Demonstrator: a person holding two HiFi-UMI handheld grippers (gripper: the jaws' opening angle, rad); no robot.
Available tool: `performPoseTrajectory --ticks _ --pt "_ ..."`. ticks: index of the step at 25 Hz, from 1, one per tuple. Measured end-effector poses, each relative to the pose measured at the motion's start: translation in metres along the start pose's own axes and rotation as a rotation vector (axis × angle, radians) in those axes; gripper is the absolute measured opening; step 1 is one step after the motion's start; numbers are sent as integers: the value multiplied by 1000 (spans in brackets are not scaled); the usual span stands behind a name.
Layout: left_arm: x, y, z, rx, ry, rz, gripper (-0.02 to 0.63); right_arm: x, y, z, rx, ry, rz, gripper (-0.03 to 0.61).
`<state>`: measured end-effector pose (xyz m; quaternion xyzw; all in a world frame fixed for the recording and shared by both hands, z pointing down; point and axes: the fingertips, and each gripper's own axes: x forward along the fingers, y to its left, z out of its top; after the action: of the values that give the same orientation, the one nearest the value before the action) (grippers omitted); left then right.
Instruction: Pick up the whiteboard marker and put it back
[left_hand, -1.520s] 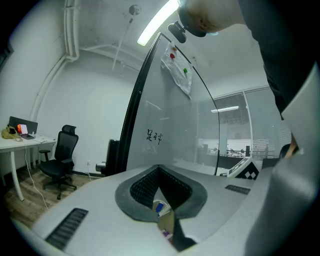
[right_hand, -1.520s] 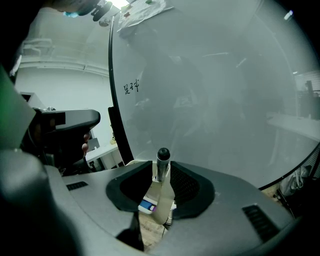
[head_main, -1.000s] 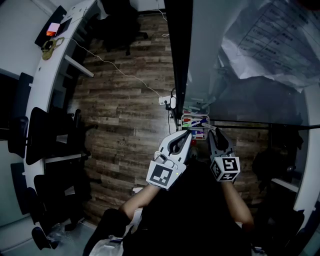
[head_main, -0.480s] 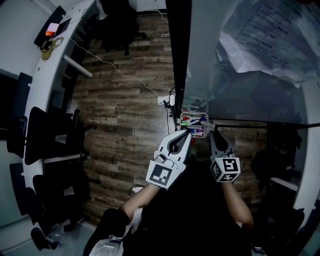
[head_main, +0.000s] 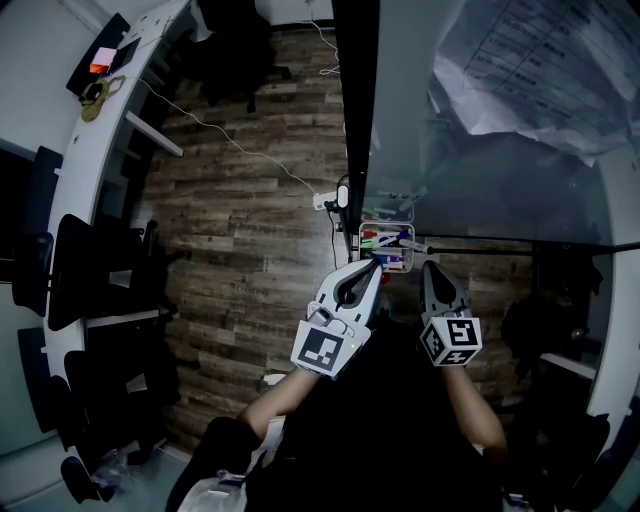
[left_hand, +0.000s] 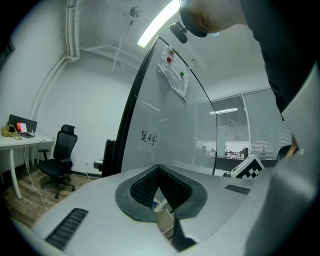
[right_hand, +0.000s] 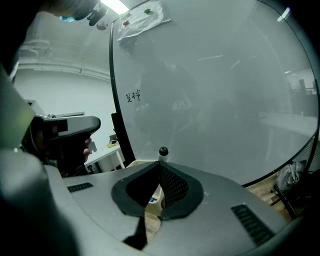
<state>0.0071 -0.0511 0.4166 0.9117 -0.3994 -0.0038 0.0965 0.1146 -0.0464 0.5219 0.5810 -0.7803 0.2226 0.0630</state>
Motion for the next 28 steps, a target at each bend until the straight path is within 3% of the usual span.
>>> performPoseTrajectory --ticks 17,28 --pt "1 -2 4 6 -8 -17 6 -31 23 66 -28 -182 27 14" --pt "3 0 6 19 -5 -15 6 -42 28 84 -72 -251 33 14"
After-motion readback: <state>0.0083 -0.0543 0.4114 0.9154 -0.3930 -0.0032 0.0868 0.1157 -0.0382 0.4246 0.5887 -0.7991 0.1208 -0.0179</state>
